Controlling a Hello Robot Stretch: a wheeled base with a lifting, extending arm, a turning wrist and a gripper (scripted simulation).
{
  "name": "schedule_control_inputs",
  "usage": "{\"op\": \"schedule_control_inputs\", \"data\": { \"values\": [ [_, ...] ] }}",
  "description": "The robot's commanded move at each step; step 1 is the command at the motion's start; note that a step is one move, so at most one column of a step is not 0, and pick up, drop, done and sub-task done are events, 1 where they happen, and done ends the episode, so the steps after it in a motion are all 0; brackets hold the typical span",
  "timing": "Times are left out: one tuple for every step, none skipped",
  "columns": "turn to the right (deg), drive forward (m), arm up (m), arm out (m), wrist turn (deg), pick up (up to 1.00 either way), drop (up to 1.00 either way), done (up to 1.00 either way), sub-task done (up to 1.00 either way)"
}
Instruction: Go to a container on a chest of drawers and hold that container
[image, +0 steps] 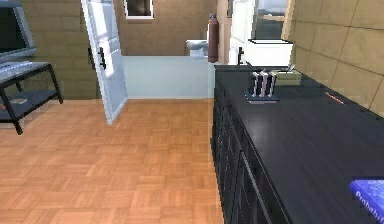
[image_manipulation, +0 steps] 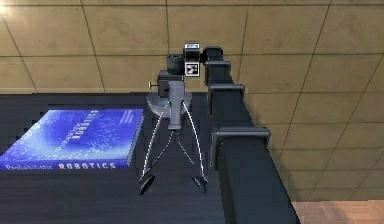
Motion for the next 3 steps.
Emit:
{"op": "schedule_control_inputs", "data": {
  "values": [
    [0.0,0.0,0.0,0.0,45.0,0.0,0.0,0.0,0.0],
    [0.0,0.0,0.0,0.0,45.0,0.0,0.0,0.0,0.0],
    [0.0,0.0,0.0,0.0,45.0,0.0,0.0,0.0,0.0]
  ]
}}
